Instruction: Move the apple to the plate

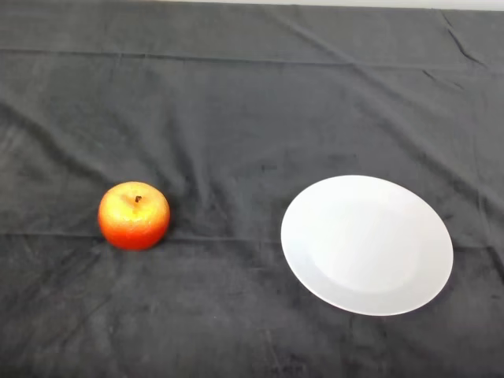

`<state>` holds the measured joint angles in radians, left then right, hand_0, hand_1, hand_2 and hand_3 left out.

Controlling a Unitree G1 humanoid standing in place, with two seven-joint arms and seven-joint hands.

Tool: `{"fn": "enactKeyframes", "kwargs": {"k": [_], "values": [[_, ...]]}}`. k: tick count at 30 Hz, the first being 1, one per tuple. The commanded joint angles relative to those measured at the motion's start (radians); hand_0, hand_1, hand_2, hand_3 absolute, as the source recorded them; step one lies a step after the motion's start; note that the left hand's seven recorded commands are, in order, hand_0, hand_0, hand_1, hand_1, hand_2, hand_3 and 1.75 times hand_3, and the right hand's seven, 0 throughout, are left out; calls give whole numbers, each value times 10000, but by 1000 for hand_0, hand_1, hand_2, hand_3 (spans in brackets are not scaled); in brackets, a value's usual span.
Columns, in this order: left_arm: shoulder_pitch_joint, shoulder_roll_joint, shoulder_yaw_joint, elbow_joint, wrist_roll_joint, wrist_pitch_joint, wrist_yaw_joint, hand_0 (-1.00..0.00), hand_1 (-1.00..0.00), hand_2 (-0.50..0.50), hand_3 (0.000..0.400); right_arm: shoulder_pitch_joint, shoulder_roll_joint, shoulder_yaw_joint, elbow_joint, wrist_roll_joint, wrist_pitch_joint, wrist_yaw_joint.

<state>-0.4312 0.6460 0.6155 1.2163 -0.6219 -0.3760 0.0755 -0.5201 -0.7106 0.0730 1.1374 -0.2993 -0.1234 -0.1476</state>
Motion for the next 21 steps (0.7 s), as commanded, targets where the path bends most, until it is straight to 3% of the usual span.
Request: {"fn": "enactKeyframes", "kwargs": {"k": [1, 9, 21], "values": [[-411, -108, 160, -502, 247, 138, -91, 0, 0, 0, 0, 725, 451, 216, 370, -219, 57, 92], [-556, -308, -134, -572, 661, 92, -108, 0, 0, 0, 0, 729, 452, 215, 362, -218, 61, 93], [-878, -836, -1259, -832, 1915, -228, -221, 0, 0, 0, 0, 743, 453, 212, 334, -213, 73, 96]]}}
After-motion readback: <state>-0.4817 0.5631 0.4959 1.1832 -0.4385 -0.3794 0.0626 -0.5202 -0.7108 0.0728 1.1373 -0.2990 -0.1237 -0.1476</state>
